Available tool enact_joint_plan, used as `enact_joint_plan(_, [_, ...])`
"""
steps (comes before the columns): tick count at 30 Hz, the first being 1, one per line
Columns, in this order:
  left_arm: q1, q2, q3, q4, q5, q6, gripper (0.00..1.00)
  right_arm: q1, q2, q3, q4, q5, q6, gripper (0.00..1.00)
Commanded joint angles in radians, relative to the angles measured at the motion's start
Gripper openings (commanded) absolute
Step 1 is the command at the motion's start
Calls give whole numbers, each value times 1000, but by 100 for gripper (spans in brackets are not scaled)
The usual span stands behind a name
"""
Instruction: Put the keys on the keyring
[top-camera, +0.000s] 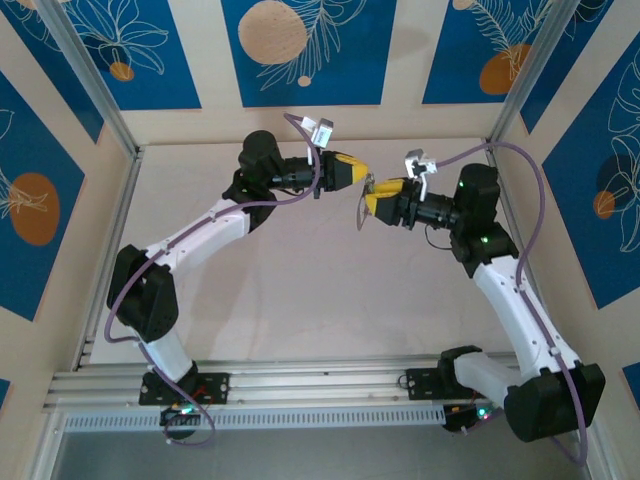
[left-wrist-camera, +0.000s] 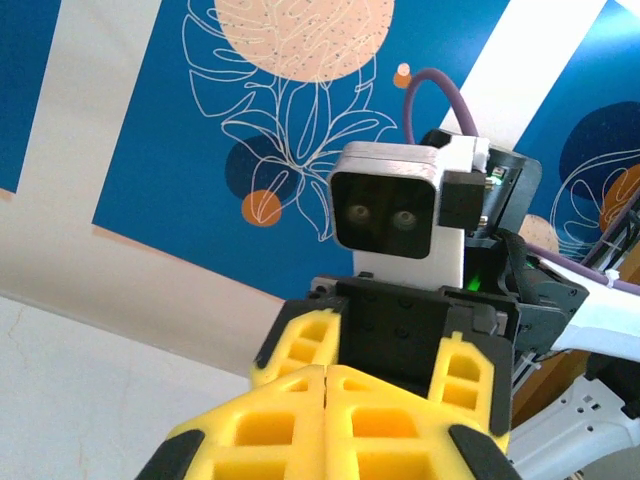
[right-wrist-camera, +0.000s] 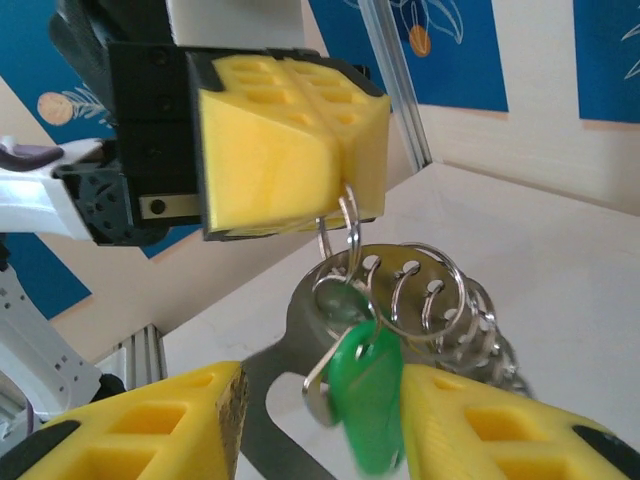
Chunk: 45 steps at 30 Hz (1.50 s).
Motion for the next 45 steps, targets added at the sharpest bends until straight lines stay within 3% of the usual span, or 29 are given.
enact_joint_plan(1, [-12,-8,3,47,-13,1,0,-40,-63,-52,96,-26,88,45])
enact_joint_plan(15, [-13,-9,-22,128,-51,-60,0,-59,24,-68,493,29,394,44])
enact_joint_plan(25, [-13,2,-24,168,-52,-90,0,-15,73,-56,525,12,398,43])
enact_joint_plan(35, [-13,0,-25,169,-47,-91,0,11,104,-30,514,14,384,34])
enact_joint_plan(45, [-12,3,-27,169,-44,-93,0,10,102,-15,506,31,375,36])
